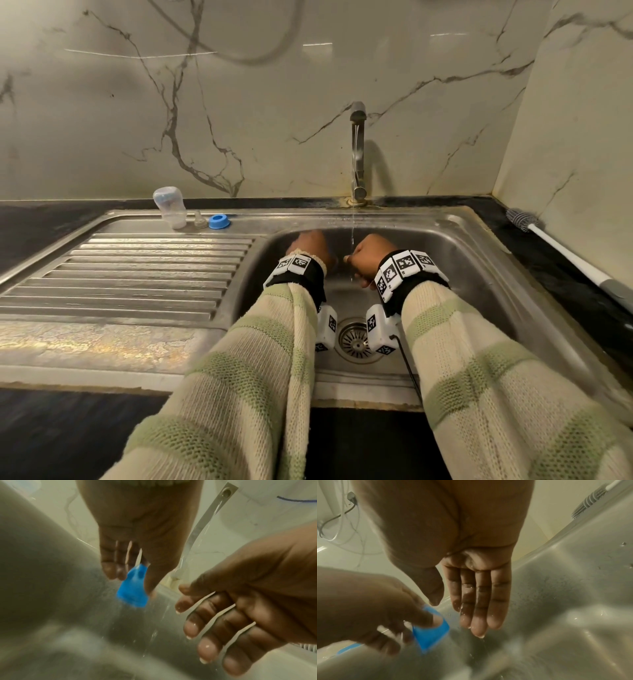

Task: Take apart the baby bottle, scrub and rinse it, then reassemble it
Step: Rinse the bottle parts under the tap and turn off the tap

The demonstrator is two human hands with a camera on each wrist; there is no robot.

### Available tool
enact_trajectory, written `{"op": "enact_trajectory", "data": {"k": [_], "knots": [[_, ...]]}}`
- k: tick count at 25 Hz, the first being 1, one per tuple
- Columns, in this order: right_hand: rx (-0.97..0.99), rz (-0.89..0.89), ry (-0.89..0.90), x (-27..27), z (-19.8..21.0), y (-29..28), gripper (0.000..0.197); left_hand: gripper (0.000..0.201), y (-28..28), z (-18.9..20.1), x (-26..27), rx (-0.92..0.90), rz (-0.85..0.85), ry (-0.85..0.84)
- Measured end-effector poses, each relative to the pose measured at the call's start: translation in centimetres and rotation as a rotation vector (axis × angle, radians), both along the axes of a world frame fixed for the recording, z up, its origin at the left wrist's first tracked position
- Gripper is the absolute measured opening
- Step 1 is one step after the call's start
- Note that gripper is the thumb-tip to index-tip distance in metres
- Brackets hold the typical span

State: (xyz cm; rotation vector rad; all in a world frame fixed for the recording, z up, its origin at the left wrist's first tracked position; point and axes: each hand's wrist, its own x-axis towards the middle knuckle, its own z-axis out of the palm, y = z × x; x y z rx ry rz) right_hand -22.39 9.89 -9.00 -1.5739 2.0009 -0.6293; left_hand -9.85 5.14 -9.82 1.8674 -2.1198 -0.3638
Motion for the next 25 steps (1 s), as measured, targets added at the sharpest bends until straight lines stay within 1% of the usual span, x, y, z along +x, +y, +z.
{"op": "enact_trajectory", "data": {"k": [1,4,6,7,9,12,13,14,16,17,19,20,22,23,25], "knots": [[0.006,0.008,0.006,0.1,0.0,0.0,0.026,0.036,-0.2,0.0,0.1,-0.025,0.015,0.013],[0.004,0.011,0.006,0.2,0.0,0.1,0.028,0.038,-0.5,0.2,0.1,0.023,-0.007,-0.014],[0.012,0.007,-0.004,0.1,0.0,0.1,0.029,0.040,-0.8,0.1,0.3,-0.044,0.019,0.016],[0.012,0.006,-0.007,0.1,0.0,0.1,0.028,0.038,-1.1,-0.1,0.3,-0.049,0.011,0.004],[-0.002,0.007,-0.002,0.2,0.0,0.2,0.027,0.037,-1.0,-0.4,0.3,0.011,-0.015,-0.043],[-0.002,0.010,0.002,0.4,0.1,0.2,0.027,0.040,-1.3,-0.9,0.4,-0.037,-0.006,-0.042],[-0.004,0.010,0.005,0.4,0.1,0.2,0.027,0.039,-1.1,-0.6,0.2,0.002,-0.029,-0.056],[-0.004,0.012,0.002,0.4,0.2,0.2,0.027,0.036,-1.0,-0.2,0.2,-0.005,-0.035,-0.053],[0.006,0.018,-0.021,0.5,0.1,0.2,0.025,0.036,-1.0,-0.2,0.2,-0.112,-0.018,-0.003],[0.005,0.031,-0.016,0.6,0.1,0.2,0.025,0.036,-1.1,-0.2,0.2,-0.123,-0.021,-0.013],[-0.009,0.062,0.031,0.9,0.1,0.2,0.026,0.035,-1.0,-0.2,0.1,-0.019,-0.040,-0.071],[-0.015,0.066,0.042,1.0,0.1,0.1,0.025,0.036,-1.0,-0.3,0.0,-0.021,-0.033,-0.058],[-0.021,0.073,0.055,1.2,0.1,-0.2,0.023,0.042,-0.9,0.6,0.0,-0.100,-0.017,-0.006],[-0.026,0.080,0.068,1.2,0.2,-0.2,0.025,0.043,-0.7,1.4,0.0,-0.108,-0.021,-0.007],[-0.040,0.104,0.101,2.1,0.6,-0.3,0.029,0.040,-0.4,3.2,0.9,-0.118,-0.040,0.012]]}}
